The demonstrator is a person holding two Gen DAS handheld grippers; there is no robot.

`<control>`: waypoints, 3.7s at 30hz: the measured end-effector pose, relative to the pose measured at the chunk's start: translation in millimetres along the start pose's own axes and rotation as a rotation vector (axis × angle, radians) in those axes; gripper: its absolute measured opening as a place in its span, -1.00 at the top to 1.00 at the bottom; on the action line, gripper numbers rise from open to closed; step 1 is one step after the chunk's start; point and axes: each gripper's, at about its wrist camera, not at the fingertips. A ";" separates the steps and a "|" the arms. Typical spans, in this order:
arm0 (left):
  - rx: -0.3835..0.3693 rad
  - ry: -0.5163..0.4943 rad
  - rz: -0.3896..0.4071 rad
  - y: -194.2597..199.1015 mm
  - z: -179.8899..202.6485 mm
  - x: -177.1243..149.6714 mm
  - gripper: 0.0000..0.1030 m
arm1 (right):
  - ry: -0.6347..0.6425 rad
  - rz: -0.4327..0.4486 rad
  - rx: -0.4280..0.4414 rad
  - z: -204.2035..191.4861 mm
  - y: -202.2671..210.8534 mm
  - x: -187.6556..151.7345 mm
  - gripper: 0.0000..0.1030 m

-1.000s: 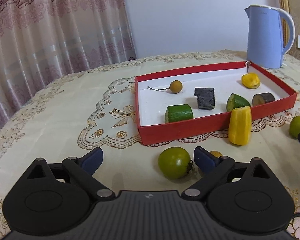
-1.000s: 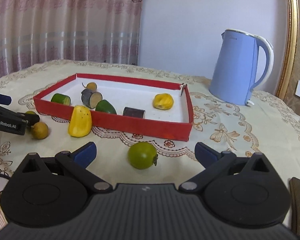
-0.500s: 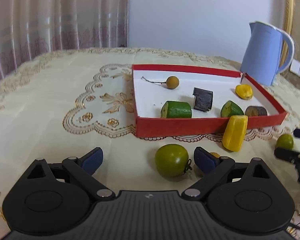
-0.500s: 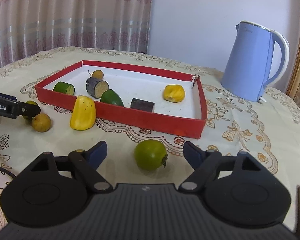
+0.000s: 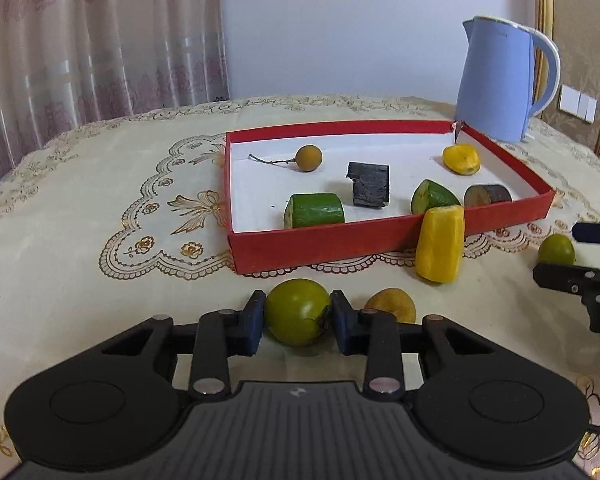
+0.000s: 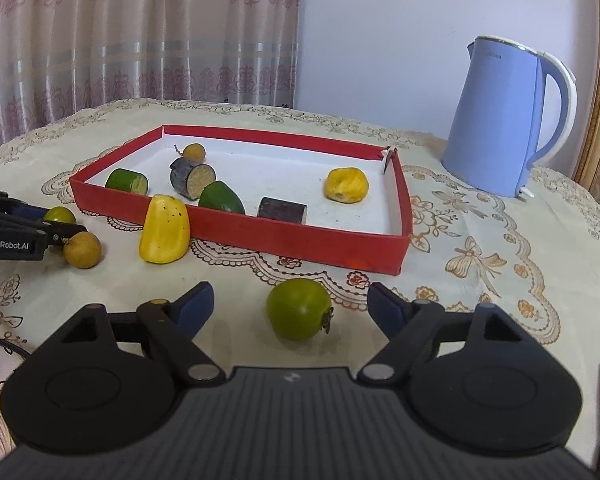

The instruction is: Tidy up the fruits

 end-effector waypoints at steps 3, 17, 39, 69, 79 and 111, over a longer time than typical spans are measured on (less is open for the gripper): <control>0.006 0.033 0.018 1.5 -5.2 -0.2 0.35 | -0.005 -0.007 0.007 0.6 -1.0 -0.1 -0.44; 0.045 0.069 0.054 4.3 -13.3 -0.1 0.35 | -0.014 -0.039 0.001 1.4 -6.2 -1.4 0.08; 0.138 0.018 0.011 -2.8 -6.4 -0.2 0.35 | -0.024 -0.036 -0.014 3.7 -5.1 -1.1 0.34; 0.171 -0.050 0.049 0.5 -0.2 30.7 0.34 | -0.037 -0.034 -0.001 3.9 -4.7 0.1 0.34; 0.182 -0.111 0.082 -12.9 15.1 52.4 0.34 | -0.044 -0.030 0.005 6.1 -4.1 -0.2 0.34; 0.050 -0.191 -0.057 -146.6 87.5 101.1 0.33 | -0.068 -0.037 0.015 9.2 -6.5 -1.1 0.34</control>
Point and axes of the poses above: each gripper's, at about its wrist camera, not at the fingertips, and y roughly against the way its jaws point, z to its right, x to its top, and after that the axes turned 14 degrees about z, right-handed
